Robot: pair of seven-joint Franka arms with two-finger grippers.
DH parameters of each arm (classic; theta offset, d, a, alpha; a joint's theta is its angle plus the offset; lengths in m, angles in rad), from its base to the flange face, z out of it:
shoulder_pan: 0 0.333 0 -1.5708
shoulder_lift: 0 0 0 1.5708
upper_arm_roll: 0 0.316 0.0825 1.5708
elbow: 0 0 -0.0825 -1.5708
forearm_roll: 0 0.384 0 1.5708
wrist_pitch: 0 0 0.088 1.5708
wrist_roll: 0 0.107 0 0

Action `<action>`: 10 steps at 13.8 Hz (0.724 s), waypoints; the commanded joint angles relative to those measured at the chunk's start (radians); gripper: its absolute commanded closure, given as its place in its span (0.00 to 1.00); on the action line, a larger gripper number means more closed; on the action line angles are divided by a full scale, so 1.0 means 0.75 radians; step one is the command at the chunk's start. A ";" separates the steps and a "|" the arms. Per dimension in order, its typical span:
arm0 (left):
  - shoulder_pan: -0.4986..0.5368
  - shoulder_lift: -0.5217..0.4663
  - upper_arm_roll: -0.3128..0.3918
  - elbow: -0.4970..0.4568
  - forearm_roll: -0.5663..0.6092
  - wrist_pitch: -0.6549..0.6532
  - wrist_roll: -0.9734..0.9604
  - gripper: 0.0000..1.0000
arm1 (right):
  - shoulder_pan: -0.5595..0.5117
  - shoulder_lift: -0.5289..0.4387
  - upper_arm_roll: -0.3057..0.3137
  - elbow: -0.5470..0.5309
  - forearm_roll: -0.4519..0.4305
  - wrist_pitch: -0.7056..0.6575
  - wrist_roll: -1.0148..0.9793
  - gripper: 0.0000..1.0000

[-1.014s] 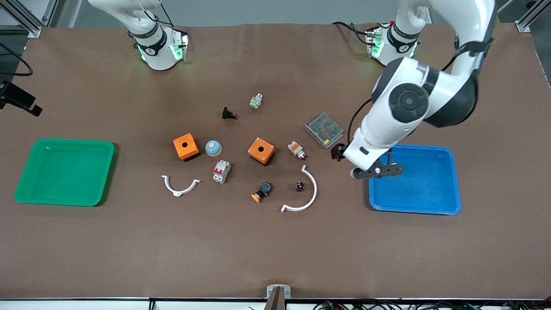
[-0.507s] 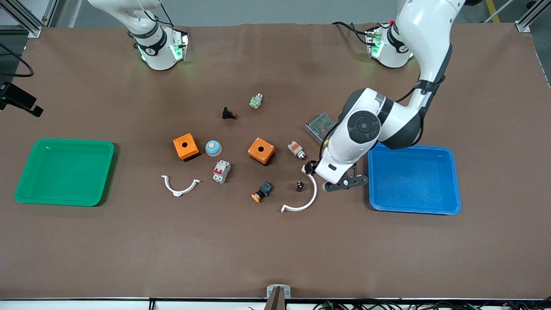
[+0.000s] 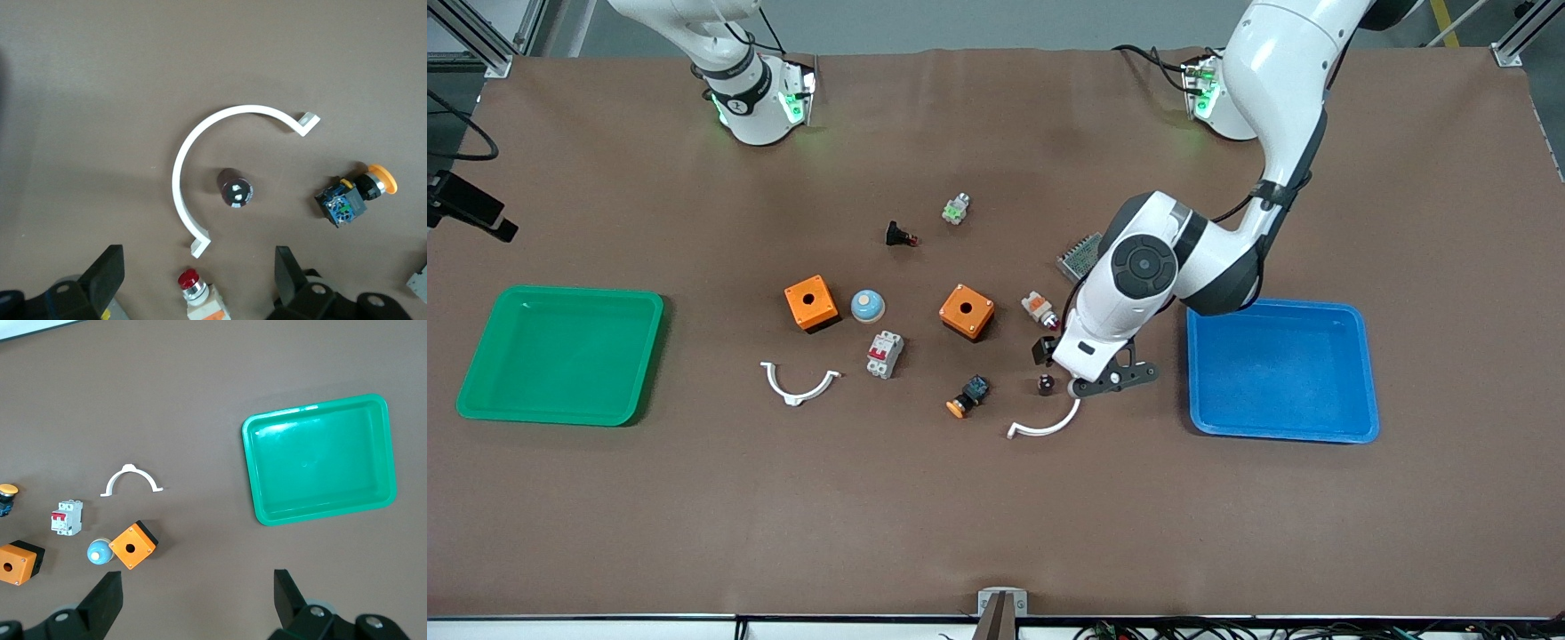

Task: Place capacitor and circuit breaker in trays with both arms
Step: 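Lower the left gripper over the capacitor while the right gripper starts reaching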

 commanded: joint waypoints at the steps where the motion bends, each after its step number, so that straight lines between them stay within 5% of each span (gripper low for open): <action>1: -0.028 0.065 0.018 0.048 0.003 0.057 -0.042 0.01 | 0.011 0.023 0.017 0.023 -0.022 -0.019 0.004 0.00; 10: -0.073 0.182 0.024 0.099 0.122 0.141 -0.055 0.14 | 0.221 0.225 0.019 0.033 -0.001 -0.171 0.013 0.00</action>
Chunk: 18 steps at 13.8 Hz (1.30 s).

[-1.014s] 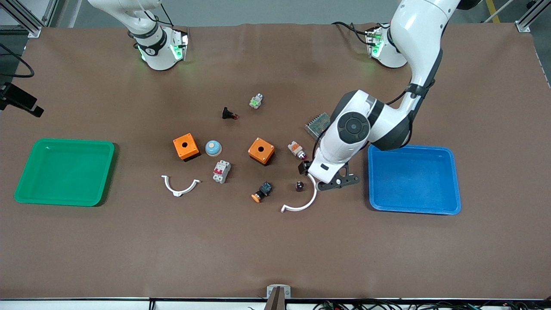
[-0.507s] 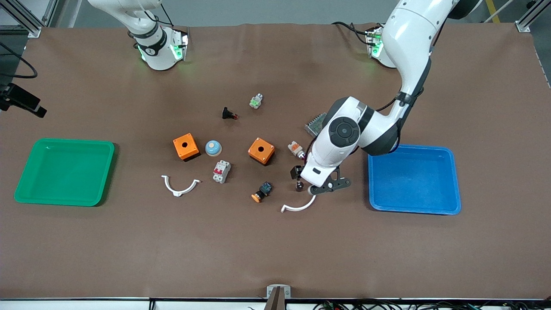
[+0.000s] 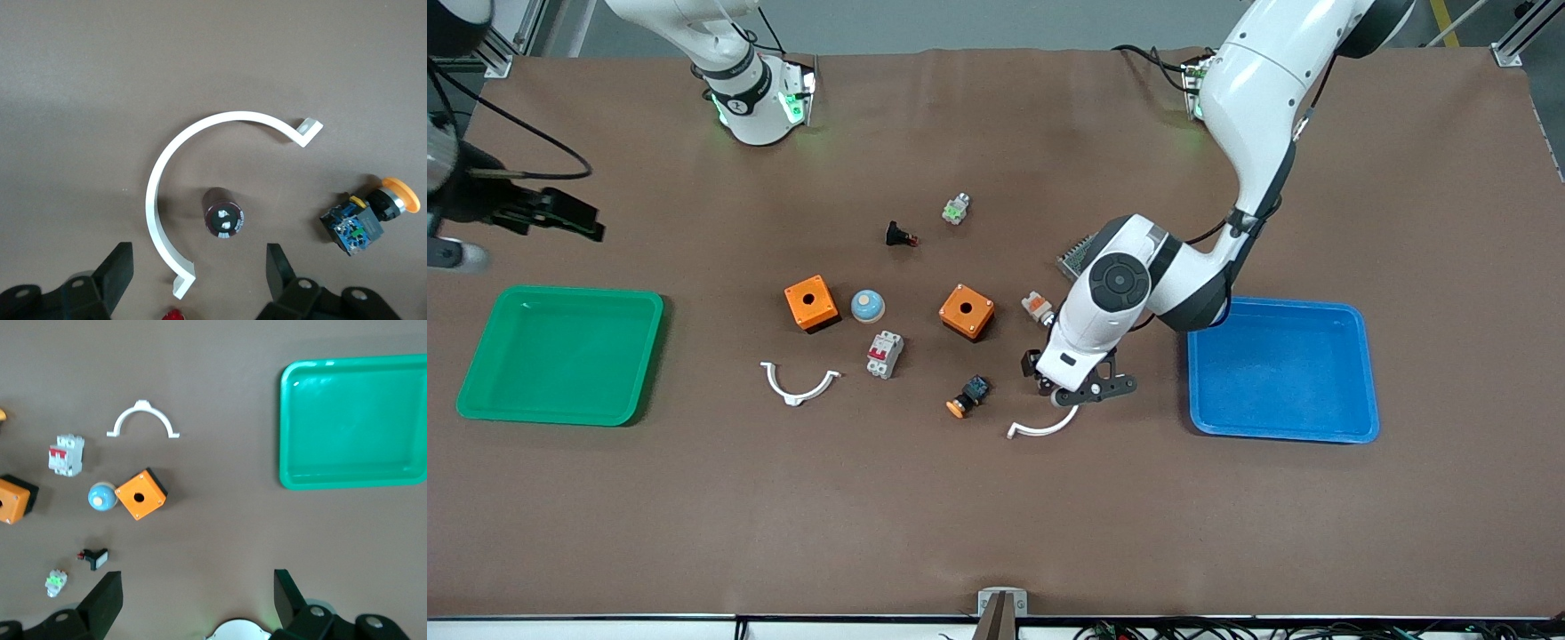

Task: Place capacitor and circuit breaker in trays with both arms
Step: 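Lower the left gripper over the capacitor while the right gripper starts reaching, then grasp the capacitor with the left gripper while the right gripper reaches the breaker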

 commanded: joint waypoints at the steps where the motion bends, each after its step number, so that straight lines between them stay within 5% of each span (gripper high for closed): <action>1: -0.035 0.062 0.017 0.071 0.051 0.012 -0.037 0.14 | 0.097 0.133 -0.004 0.039 -0.006 -0.019 0.014 0.00; 9: -0.048 0.127 0.017 0.073 0.111 0.126 -0.037 0.19 | 0.416 0.424 -0.004 0.025 0.037 0.423 0.615 0.00; 13: -0.084 0.166 0.057 0.102 0.113 0.153 -0.037 0.20 | 0.484 0.549 -0.002 0.003 0.106 0.613 0.627 0.00; 15: -0.117 0.172 0.092 0.102 0.113 0.153 -0.037 0.22 | 0.476 0.555 -0.002 -0.071 0.247 0.721 0.627 0.00; 18: -0.121 0.174 0.094 0.102 0.113 0.153 -0.033 0.27 | 0.496 0.553 -0.004 -0.218 0.254 0.922 0.623 0.00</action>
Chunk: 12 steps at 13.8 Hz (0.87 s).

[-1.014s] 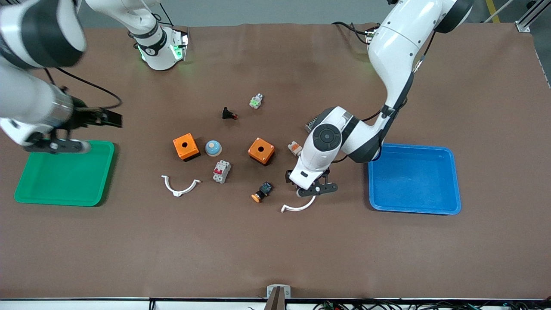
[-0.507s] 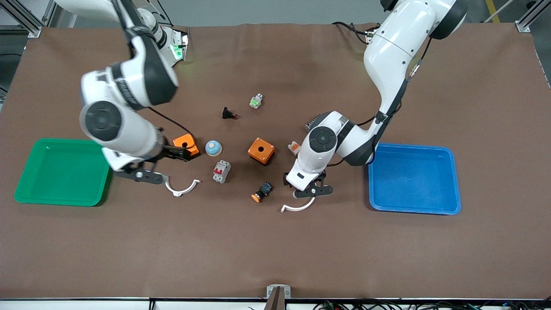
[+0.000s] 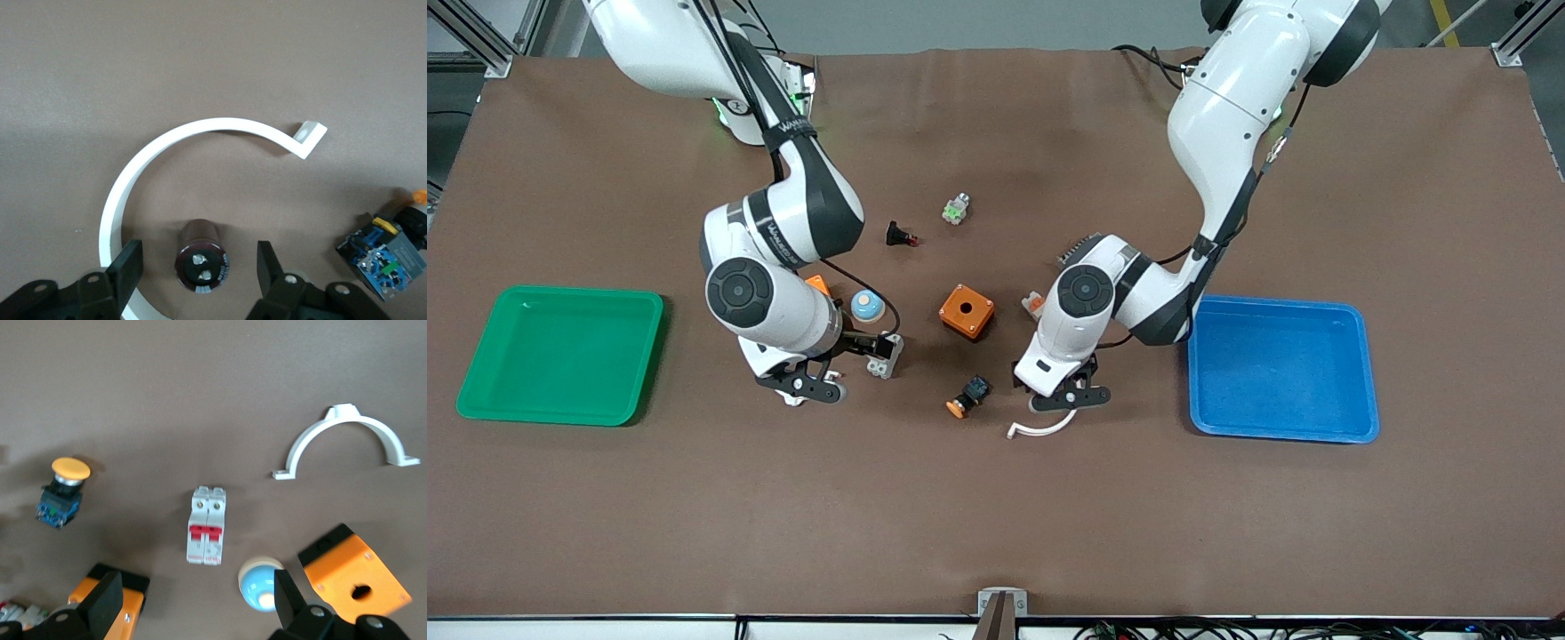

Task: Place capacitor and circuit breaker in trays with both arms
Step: 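Grasp the capacitor with the left gripper while the right gripper reaches the breaker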

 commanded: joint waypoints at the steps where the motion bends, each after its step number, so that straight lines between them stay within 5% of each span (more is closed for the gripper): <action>1: -0.021 0.019 0.020 0.034 0.030 0.009 -0.033 0.30 | 0.026 -0.030 -0.006 -0.137 0.035 0.142 0.005 0.00; 6: -0.023 0.027 0.020 0.034 0.030 0.009 -0.033 0.48 | 0.069 0.011 -0.006 -0.219 0.033 0.310 0.013 0.00; 11: -0.023 0.021 0.020 0.034 0.030 0.009 -0.033 0.99 | 0.087 0.072 -0.008 -0.217 0.028 0.357 0.023 0.00; 12: -0.023 0.019 0.020 0.034 0.030 0.007 -0.033 1.00 | 0.087 0.087 -0.008 -0.217 0.028 0.369 0.023 0.00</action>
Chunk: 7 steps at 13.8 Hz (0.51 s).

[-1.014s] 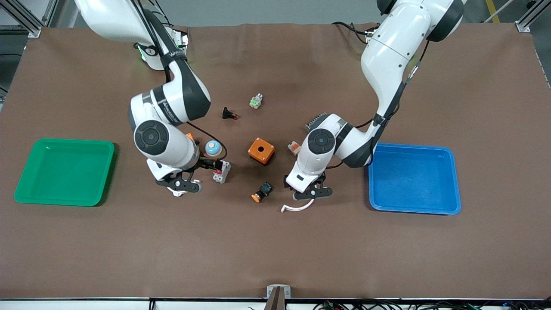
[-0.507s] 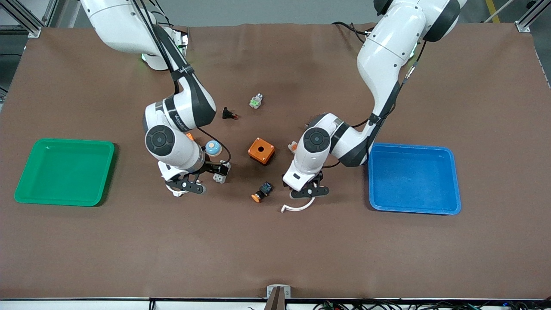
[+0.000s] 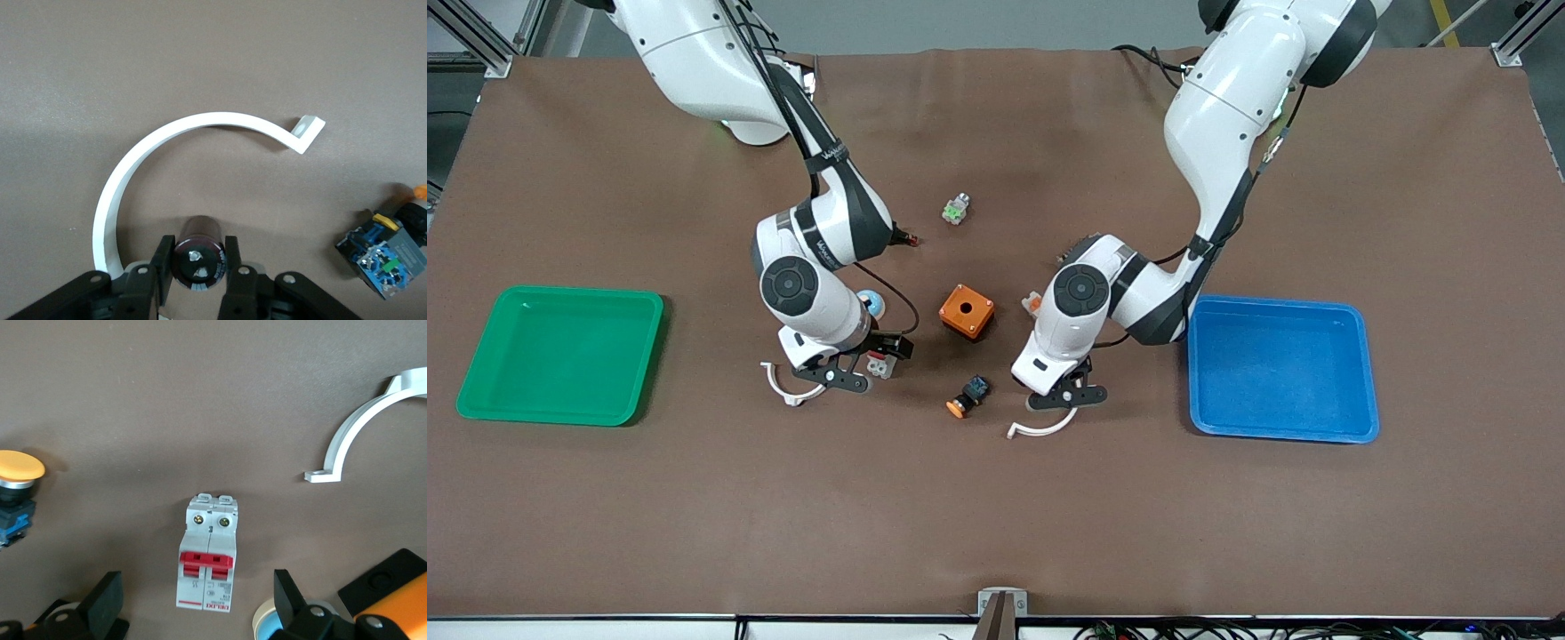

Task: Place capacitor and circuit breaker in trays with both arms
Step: 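Grasp the capacitor with the left gripper while the right gripper reaches the breaker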

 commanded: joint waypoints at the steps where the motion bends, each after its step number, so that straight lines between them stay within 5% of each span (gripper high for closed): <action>1: -0.017 0.006 0.017 0.031 0.030 0.005 -0.033 1.00 | 0.014 0.037 -0.011 0.002 0.027 0.031 0.010 0.00; 3: -0.017 -0.021 0.017 0.031 0.030 -0.009 -0.033 1.00 | 0.016 0.043 -0.011 0.006 0.027 0.031 0.010 0.05; 7: 0.007 -0.156 0.019 0.029 0.032 -0.148 -0.027 1.00 | 0.008 0.047 -0.011 0.012 0.027 0.029 0.010 0.42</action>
